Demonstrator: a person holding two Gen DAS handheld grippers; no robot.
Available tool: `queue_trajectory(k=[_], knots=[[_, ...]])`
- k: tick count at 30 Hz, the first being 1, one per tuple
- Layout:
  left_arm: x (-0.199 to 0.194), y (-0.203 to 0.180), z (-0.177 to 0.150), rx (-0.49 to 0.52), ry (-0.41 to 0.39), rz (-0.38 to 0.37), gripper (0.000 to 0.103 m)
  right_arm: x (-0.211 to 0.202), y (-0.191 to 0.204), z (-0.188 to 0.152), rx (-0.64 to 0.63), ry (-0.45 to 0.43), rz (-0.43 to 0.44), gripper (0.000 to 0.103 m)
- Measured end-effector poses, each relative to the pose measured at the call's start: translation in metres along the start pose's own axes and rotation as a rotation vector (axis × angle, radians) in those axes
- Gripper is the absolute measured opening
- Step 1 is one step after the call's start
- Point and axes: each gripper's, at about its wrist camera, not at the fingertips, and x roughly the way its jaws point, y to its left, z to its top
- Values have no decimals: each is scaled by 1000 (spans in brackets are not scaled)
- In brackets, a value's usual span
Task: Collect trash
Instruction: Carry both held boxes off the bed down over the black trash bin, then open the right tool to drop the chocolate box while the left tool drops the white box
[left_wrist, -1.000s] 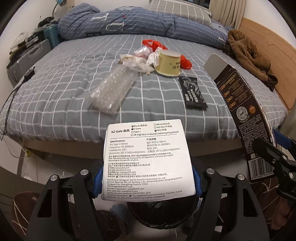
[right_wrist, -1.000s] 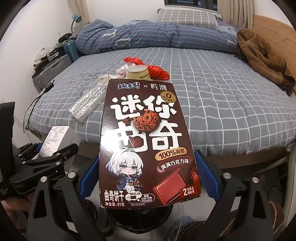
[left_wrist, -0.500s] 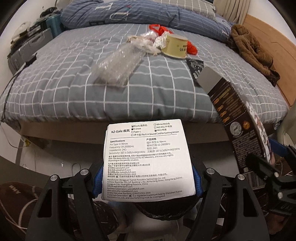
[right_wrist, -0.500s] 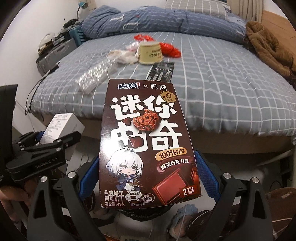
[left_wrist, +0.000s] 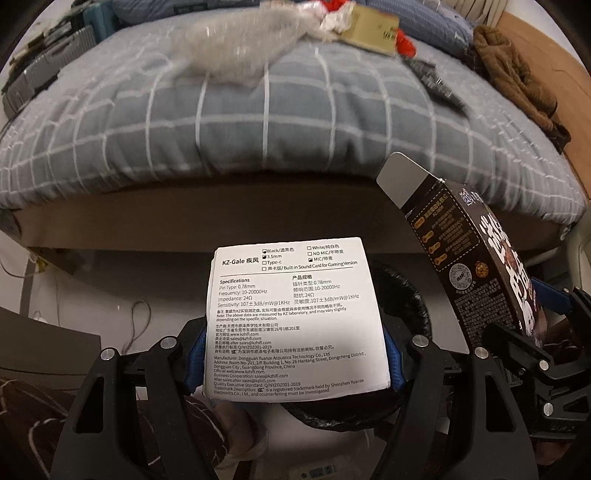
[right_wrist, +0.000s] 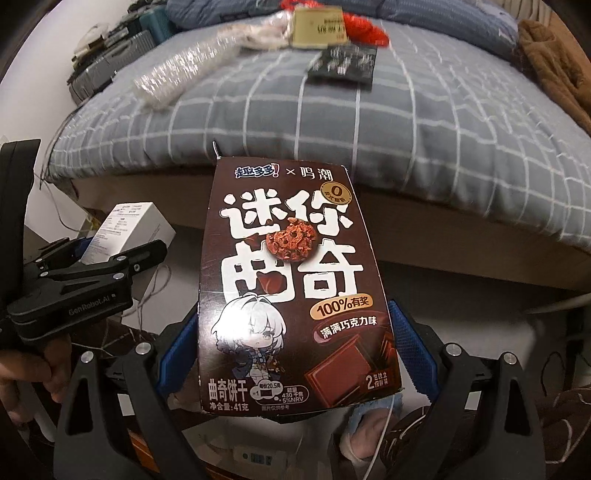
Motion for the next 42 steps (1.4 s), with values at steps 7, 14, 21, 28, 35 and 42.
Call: queue_trajectory(k=[7,14,21,28,35,42], knots=[[32,8,-10,-2,70,2,70,38,-5,-8,18,97,-4,90],[53,22,-17,-18,116,33,70,86,-5,-10,37,205,-8,90],[58,33,-25,-41,126,49,70,98,-8,-7,24,224,-4,91],[65,22,-24,-34,131,31,70,92,-33,-9,54,209,-55,95],[75,-11,-19,25,146,-3,70,81,-52,-13,111,168,-97,95],[82,-48,-15,90,158,-34,70,71,-78,-17,152,129,-141,95]])
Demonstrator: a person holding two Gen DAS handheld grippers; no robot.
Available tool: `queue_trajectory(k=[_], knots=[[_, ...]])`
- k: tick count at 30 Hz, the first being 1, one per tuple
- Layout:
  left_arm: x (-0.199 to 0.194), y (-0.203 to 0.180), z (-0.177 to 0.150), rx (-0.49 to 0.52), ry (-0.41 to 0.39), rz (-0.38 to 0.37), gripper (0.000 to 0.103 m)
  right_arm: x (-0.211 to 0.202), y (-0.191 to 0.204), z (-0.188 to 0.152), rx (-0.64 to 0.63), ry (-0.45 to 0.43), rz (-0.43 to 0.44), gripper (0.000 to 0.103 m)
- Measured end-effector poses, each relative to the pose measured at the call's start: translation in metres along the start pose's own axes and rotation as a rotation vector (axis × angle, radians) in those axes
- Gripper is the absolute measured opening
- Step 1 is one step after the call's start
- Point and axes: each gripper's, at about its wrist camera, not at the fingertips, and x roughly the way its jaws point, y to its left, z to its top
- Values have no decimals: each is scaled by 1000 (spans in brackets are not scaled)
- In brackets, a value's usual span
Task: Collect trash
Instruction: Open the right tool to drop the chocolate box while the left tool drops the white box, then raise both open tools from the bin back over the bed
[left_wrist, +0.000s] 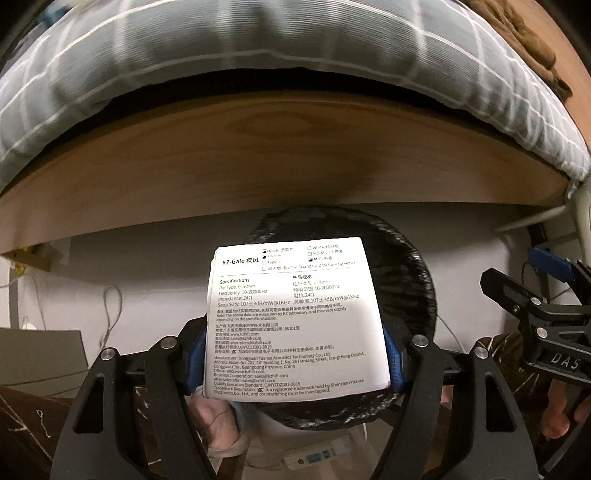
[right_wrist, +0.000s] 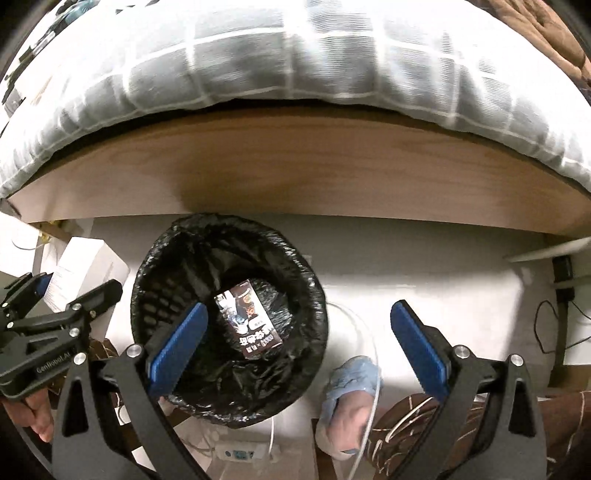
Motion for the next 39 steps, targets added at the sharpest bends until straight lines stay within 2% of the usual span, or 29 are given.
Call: queue_trajectory(k=[7,8,9,11,17,28,39], knots=[[3,-17,3,39,-5,-2,72,-1,-9,3,6,-13,-19,95],[3,-18,3,45,-11,8,78,-1,-8,2,5,-13,-21,95],[1,-17,2,47,-22,18,89,-3,-8,3,6,-16,-21,95],[-1,-16,3,43,-39,35,96,-5,-7,4,5,-24,-19,95],[-13,-2,7,11,-72,55,97,-15,1,11,1,-70,-14,95],[-76,18,21,-23,-258,98,97,-70,21,33,-21,-240,-3,95],[-124,28,40,-41,-333,98,97,-122,31,58,-26,-380,12,95]])
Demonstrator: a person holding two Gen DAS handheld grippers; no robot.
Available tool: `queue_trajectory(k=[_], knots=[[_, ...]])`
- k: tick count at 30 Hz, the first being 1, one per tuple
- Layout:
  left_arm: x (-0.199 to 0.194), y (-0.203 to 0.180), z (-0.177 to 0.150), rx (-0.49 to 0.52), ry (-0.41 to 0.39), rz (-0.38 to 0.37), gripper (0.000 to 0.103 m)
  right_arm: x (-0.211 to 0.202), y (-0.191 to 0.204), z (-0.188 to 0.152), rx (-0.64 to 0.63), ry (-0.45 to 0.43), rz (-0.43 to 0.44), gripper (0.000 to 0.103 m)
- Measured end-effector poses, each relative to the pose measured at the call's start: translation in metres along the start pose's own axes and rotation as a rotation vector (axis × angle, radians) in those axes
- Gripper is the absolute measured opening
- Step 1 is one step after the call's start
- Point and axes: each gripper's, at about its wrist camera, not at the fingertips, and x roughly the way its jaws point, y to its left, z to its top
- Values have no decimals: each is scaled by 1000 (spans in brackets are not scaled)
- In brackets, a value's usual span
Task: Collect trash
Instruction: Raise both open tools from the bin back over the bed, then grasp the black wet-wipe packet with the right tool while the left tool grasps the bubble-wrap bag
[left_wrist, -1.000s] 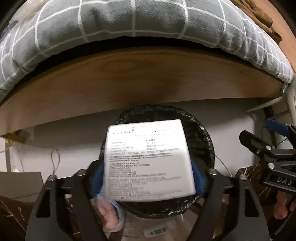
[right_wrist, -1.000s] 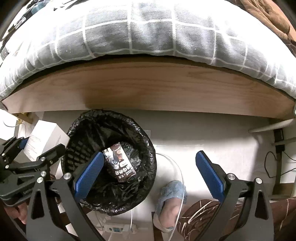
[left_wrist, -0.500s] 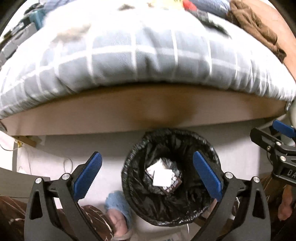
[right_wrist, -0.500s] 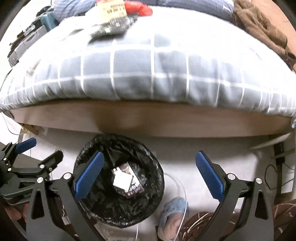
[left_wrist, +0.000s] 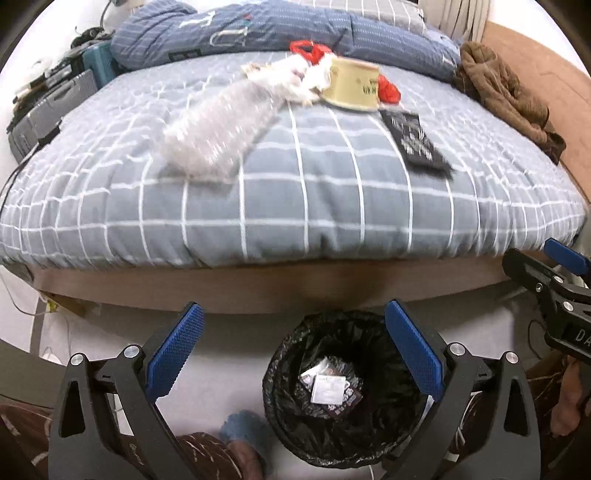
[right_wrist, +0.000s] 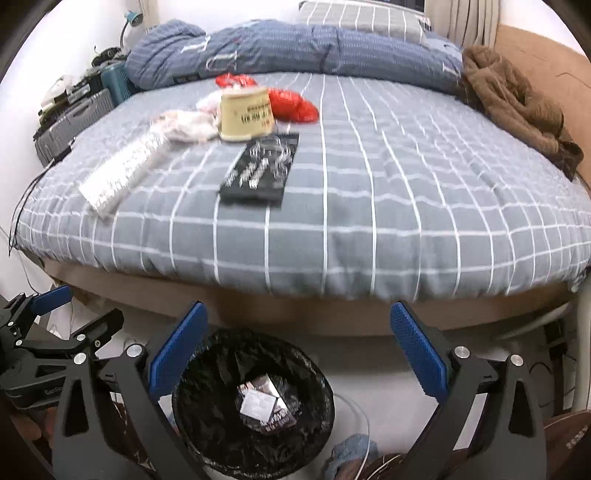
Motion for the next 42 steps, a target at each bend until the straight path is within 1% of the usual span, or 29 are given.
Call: queue_trajectory(k=[8,12,19,27,33,38,42], knots=[[-12,11,29,-27,-48,12,97,-9,4,25,3,-59,4,95],[-15,21,47,-38,-73,22,97,-9,7,37,4,-72,15,95],[-7,37,76,-57,-86,33,97,0,15,61,0,-82,36,95],[15,48,107,-51,-78,34,97,32,25,84,10,-47,56,95],[31,53,125,-46,-73,31,97,60,32,97,10,-13,52,95],[48,56,137,-48,-55,22,97,86,35,108,20,24,52,93],[61,57,145,-47,-38,9,96,108,37,115,35,64,55,88]])
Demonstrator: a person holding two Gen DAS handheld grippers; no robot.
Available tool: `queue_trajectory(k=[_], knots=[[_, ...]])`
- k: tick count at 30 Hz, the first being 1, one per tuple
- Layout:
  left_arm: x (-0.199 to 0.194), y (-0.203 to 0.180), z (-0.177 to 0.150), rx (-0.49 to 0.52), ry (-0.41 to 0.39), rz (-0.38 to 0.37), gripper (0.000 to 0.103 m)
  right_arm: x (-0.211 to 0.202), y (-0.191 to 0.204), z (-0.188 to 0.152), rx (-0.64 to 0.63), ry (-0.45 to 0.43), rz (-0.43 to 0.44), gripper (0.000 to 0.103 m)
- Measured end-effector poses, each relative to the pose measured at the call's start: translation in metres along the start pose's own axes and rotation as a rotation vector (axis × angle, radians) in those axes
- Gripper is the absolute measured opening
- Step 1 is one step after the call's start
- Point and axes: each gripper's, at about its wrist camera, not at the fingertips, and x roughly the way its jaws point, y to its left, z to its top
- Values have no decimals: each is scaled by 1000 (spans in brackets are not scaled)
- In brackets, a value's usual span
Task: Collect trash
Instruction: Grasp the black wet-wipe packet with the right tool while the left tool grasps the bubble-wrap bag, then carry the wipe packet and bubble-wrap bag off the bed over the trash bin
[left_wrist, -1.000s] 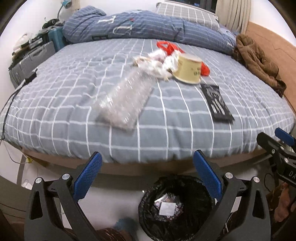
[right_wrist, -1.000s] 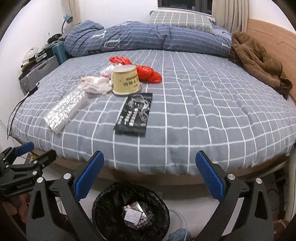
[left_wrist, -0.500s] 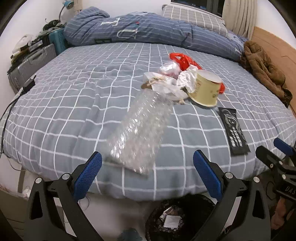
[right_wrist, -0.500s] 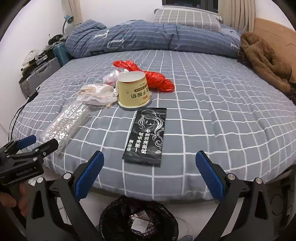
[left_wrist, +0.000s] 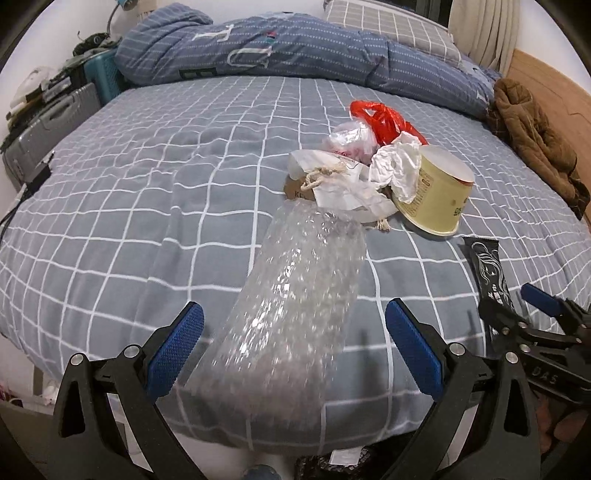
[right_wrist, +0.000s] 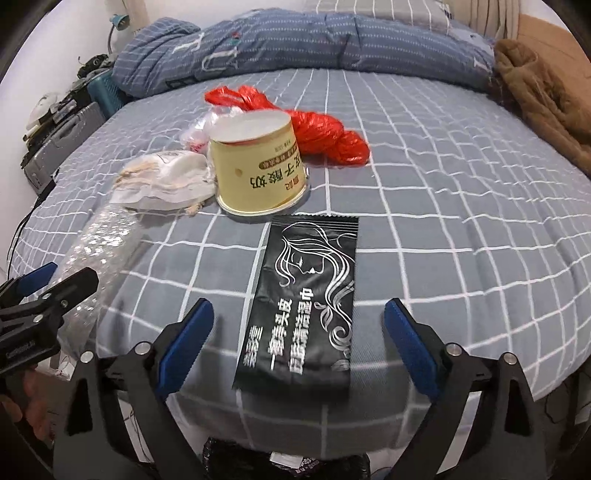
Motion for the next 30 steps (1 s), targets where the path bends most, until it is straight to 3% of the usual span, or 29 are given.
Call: queue_trajectory(k=[4,8,11,15,17,19,23,30], knots=[[12,-2,4,10,18,-5,93,15,3,6,4,21,-8,87],[26,-5,9,19,45,-5,83,21,4,12,10,23,-16,82],[31,-6,10,24,57,7,79,23,3,14,19,27,-28,75],[32,-7,10,24,64,14,66,23,5,14,1,29,-40,56],[33,-7,10,32,70,19,59,23,5,14,-1,31,-40,56],[33,-8,9,40,70,22,56,23,4,14,1,33,-39,47],[31,-6,8,28,66,13,45,24,2,13,0,37,-26,40],[23,-7,9,17,60,11,41,17,0,12,4,20,-9,35]])
